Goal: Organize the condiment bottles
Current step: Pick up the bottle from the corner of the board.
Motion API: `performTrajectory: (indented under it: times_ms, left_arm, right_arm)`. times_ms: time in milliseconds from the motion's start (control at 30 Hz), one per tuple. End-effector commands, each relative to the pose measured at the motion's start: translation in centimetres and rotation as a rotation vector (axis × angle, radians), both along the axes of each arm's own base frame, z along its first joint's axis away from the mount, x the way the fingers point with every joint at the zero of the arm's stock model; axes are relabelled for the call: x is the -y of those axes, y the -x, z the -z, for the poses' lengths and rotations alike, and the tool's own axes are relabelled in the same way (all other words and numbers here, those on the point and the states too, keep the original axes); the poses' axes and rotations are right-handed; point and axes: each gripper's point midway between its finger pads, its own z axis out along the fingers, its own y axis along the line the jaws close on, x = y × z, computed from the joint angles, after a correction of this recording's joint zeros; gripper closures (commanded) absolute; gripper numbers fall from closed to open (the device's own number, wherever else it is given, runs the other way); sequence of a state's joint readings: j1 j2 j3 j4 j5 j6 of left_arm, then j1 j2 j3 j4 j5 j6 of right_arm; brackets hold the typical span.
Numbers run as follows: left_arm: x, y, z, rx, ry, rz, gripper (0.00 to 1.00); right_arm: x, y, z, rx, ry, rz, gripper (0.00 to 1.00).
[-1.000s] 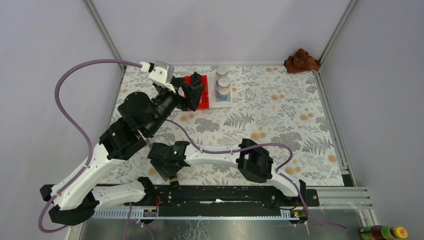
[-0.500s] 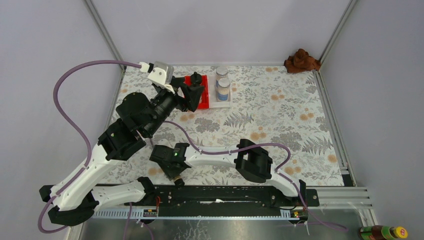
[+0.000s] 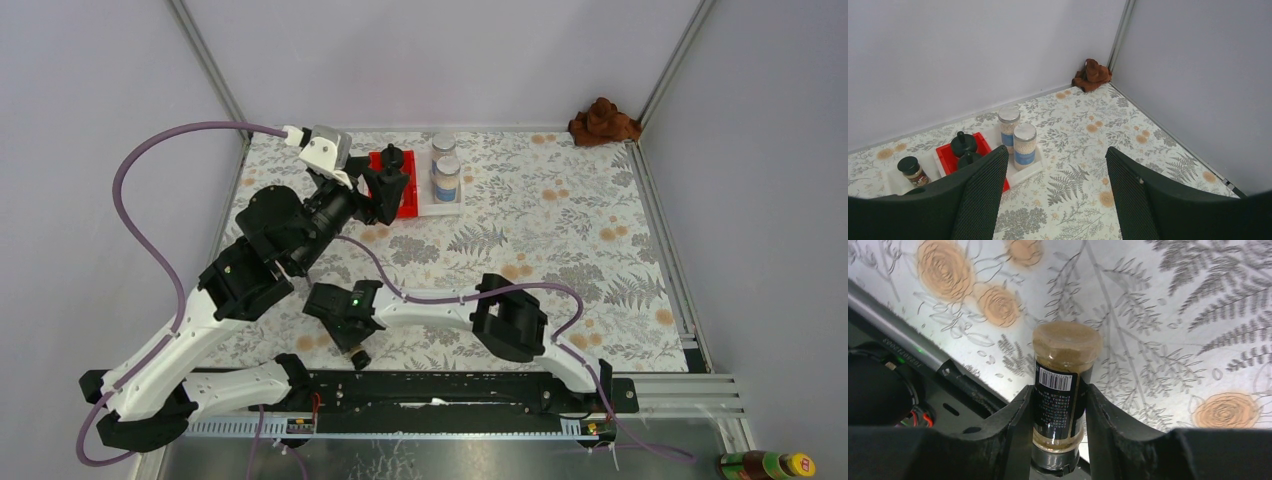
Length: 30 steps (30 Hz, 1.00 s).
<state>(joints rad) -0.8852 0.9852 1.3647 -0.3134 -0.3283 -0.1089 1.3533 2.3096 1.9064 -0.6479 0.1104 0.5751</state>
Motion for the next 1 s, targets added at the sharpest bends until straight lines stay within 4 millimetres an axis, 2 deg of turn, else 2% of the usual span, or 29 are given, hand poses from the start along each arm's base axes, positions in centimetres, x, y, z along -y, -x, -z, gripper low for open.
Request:
performTrajectory:
  times_ms: [0,567,767,967]
  left_arm:
    - [0.0,0.1,0.4,0.012,-0.027,0.002,0.23]
    - [-0.4,-0.1,1.1,0.005,-0.035,-0.022,0.23]
    - [-1.0,0.0,1.7,-0.004,-0.048,-0.036,0.23]
    - [-1.7,0.4,2.8,-0.031,-0.067,-0.045,0.23]
  right_arm:
    - [3.3,-3.6,1.8,-0.012,0.07,0.1,0.85]
    - [6.8,-15.5,2.1,-0.022,0.039,0.362,0.86]
    - [8.1,-18.7,2.1,-0.016,0.034,0.428,0.86]
    - [10.1,-20.7,2.3,-0.015,0.049,0.465,0.86]
